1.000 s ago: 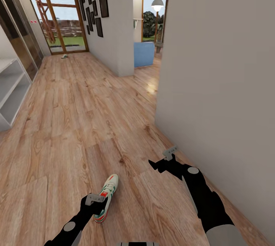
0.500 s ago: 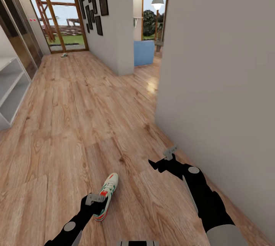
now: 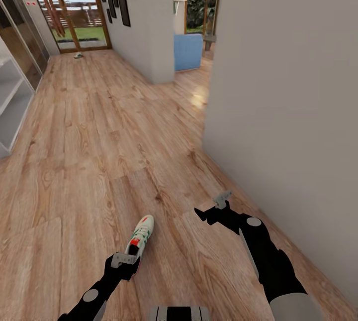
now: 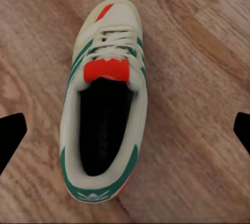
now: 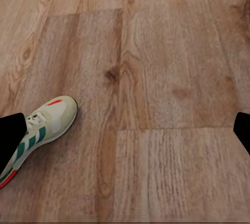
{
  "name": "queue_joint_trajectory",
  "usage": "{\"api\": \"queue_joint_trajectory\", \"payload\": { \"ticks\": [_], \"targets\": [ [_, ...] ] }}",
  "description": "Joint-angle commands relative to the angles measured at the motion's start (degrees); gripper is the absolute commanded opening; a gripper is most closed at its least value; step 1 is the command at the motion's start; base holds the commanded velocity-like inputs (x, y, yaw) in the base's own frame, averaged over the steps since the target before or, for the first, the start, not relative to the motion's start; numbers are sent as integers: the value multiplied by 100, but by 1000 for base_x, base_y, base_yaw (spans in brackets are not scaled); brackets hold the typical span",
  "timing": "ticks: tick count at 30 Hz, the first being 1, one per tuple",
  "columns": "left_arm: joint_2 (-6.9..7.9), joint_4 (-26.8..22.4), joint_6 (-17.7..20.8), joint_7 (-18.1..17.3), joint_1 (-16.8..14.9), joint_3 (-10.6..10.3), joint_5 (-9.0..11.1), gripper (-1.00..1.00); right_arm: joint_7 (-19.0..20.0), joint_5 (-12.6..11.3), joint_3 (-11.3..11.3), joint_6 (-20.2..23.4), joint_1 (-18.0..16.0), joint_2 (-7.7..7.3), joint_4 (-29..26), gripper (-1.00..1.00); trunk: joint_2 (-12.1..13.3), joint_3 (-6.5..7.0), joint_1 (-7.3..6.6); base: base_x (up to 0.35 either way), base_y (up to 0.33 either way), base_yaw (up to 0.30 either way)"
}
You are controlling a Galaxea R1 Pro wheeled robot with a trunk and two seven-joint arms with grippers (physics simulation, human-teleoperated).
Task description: Pick up the two gym shoes and the two sandals from the corridor floor and place them onto the hallstand (shoe rack) in the corridor, making sure they are on the rack and not on the floor. Arrange them so the two gym shoes are next to each other and the two sandals are next to each other.
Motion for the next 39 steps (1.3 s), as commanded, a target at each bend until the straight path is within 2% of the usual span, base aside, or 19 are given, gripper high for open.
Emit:
{"api": "queue_joint_trajectory", "payload": {
  "ticks": [1,24,39],
  "targets": [
    [-3,2,-23,-27,-3,36,-59,100,32,49,-7,20,-2,3,-9,100,-3,-36,1,0,0,0],
    [-3,-15,-23,-10,-3,34,-66,100,37,49,-4,20,-2,3,-9,100,-34,-749,60,0,0,0],
    [24,-82,-40,31,-3,36,-80,100,36,49,-9,20,-1,3,-9,100,-34,-798,60,0,0,0]
  ]
}}
